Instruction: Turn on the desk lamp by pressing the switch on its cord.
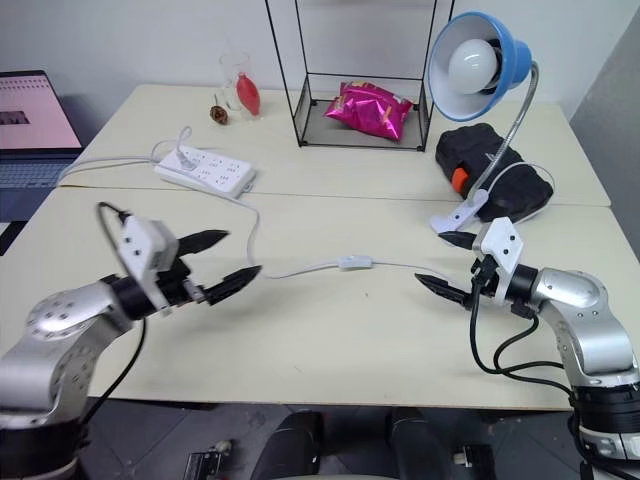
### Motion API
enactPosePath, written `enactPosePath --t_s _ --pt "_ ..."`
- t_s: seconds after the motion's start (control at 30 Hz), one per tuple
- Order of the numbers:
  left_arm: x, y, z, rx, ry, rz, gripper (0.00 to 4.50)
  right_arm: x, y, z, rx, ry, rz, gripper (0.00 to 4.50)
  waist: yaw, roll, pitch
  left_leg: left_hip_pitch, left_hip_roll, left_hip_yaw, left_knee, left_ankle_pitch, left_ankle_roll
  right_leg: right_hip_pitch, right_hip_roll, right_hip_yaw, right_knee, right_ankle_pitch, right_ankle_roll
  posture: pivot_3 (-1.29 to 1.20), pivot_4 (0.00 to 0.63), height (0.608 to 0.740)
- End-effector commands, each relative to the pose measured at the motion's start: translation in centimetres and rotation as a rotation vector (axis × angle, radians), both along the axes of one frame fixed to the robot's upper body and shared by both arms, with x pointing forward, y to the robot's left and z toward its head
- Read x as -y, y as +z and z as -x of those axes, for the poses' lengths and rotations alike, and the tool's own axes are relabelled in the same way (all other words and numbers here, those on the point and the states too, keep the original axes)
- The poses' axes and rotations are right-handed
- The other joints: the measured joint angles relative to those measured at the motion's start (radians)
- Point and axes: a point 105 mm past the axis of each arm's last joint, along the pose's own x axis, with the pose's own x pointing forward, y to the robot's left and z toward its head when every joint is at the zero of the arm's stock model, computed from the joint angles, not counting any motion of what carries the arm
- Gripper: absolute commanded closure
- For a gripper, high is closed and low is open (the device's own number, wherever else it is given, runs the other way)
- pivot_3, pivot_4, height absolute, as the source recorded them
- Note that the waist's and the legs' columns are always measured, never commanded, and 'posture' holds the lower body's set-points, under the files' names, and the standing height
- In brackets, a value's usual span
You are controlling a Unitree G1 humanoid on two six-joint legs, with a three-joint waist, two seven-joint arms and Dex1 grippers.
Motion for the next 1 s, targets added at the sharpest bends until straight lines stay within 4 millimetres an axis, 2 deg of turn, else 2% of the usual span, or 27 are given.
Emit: enactPosePath --t_s 0.03,0.27,0.57,0.8,1.0 --pt "2.3 -0.3 -0.8 -0.045 -0.122 0.022 0.01 -0.6 1.4 0.6 0.015 -0.015 -0.009 0.0 -0.001 0.0 0.0 0.0 0.0 0.0 0.0 0.0 0.0 0.0 0.0 0.0 0.0 0.0 0.0 0.0 0.15 0.74" --pt "5.1 -1.9 -3.9 -0.174 -0.255 0.047 0.01 -1.9 1.7 1.8 -0.013 -0.034 0.005 0.0 -0.004 0.0 0.0 0.0 0.0 0.0 0.0 0.0 0.0 0.0 0.001 0.0 0.0 0.0 0.0 0.0 0.15 0.74" --pt "7.8 -3.8 -6.7 -0.296 -0.366 0.015 0.01 -1.8 1.4 2.7 0.001 -0.069 0.044 0.0 -0.003 0.0 0.0 -0.001 0.0 0.0 0.0 0.0 0.0 -0.001 0.001 0.0 0.0 0.0 0.0 0.0 0.15 0.74" --pt "9.1 -5.8 -6.9 -0.366 -0.426 -0.045 0.01 -1.7 1.4 3.3 0.003 -0.076 0.053 0.0 -0.005 0.0 0.0 -0.001 -0.001 0.0 0.0 0.0 0.0 -0.001 0.002 0.0 0.0 0.0 0.001 0.0 0.15 0.74" --pt "9.8 -6.0 -7.5 -0.381 -0.426 -0.025 0.01 -1.9 1.3 3.8 0.001 -0.078 0.049 0.0 -0.003 0.0 0.0 -0.001 -0.001 -0.001 0.001 0.0 0.0 0.0 0.002 0.0 0.0 0.0 0.002 0.0 0.15 0.74"
